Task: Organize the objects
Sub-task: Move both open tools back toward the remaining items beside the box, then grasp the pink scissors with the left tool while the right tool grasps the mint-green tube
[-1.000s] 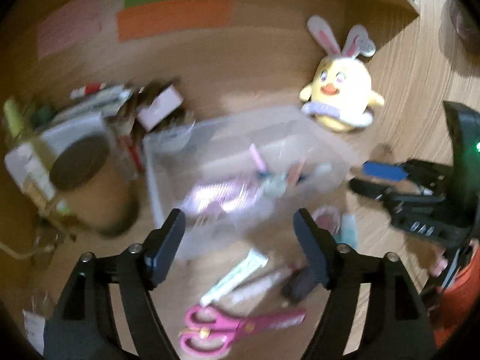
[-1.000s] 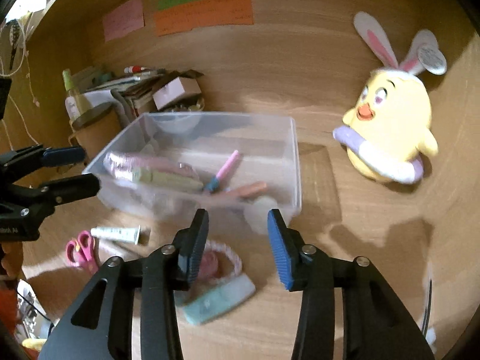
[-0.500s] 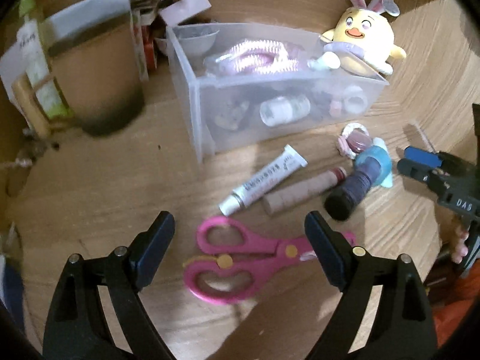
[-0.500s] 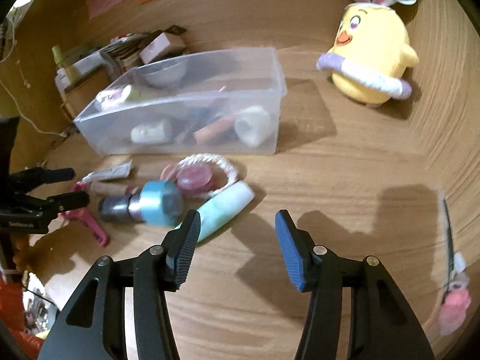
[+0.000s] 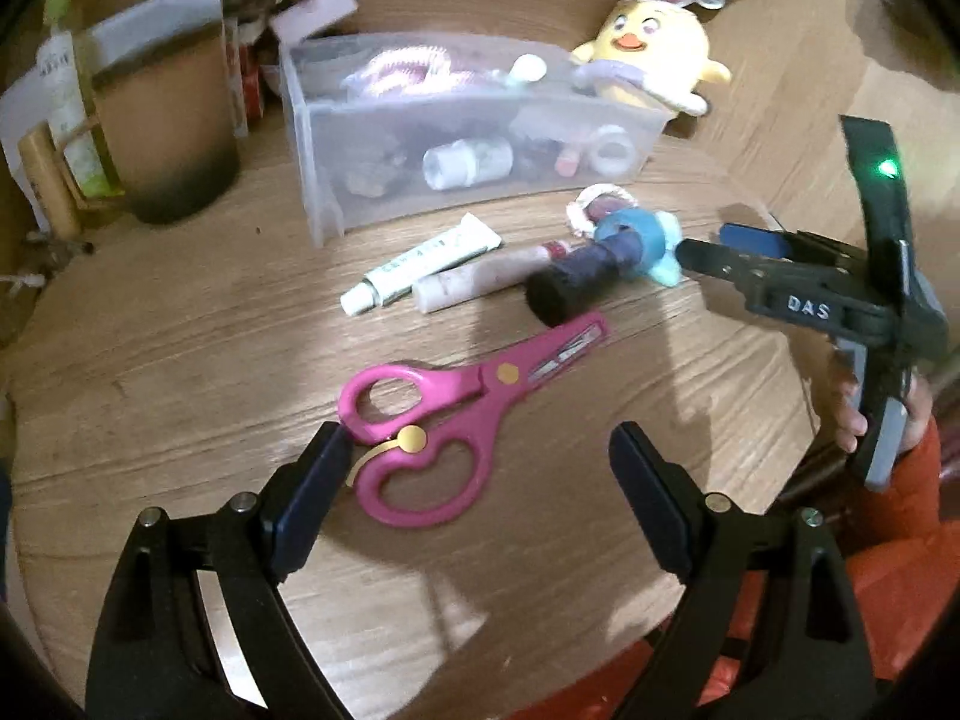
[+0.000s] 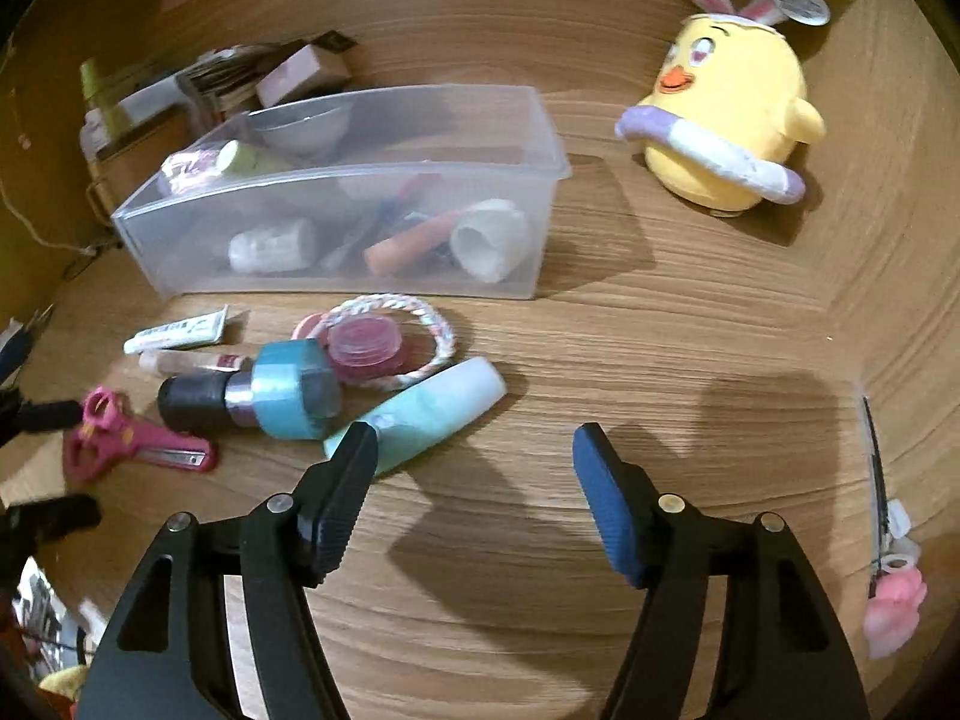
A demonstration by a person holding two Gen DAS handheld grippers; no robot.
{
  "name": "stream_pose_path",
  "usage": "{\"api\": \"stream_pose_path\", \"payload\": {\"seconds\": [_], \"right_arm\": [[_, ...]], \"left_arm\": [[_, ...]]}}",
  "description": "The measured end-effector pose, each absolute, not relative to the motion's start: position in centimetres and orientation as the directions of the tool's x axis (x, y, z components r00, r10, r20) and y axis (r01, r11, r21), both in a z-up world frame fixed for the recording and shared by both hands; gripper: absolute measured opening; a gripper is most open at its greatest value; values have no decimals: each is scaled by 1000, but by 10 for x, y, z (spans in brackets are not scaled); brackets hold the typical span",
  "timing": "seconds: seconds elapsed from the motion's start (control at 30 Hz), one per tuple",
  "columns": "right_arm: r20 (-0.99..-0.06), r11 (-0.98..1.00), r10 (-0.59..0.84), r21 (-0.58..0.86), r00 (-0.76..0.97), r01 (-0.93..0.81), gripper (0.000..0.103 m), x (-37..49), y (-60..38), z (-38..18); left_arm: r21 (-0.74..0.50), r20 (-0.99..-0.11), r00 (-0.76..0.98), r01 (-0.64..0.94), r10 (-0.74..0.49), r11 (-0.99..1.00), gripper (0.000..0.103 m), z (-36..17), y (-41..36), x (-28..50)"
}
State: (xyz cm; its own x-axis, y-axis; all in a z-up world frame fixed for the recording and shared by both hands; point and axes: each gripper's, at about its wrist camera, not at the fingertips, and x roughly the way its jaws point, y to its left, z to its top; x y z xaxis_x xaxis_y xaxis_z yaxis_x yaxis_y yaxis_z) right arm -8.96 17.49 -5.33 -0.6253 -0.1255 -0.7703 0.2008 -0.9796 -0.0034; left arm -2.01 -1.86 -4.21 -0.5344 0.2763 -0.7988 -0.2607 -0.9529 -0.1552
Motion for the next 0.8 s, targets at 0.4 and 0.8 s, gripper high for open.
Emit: {"api": "stream_pose_path", "payload": {"seconds": [0.4, 0.8], "right_arm": [[-785, -974, -216, 132, -581, 183, 64, -108, 166, -57], [-797, -971, -218, 119, -563, 207, 38, -104, 175, -59]], "left_arm": [[9, -836, -504, -405, 215, -914, 91, -47, 10, -54], [-27, -833, -501, -387, 235, -922, 43, -49, 0, -35]]}}
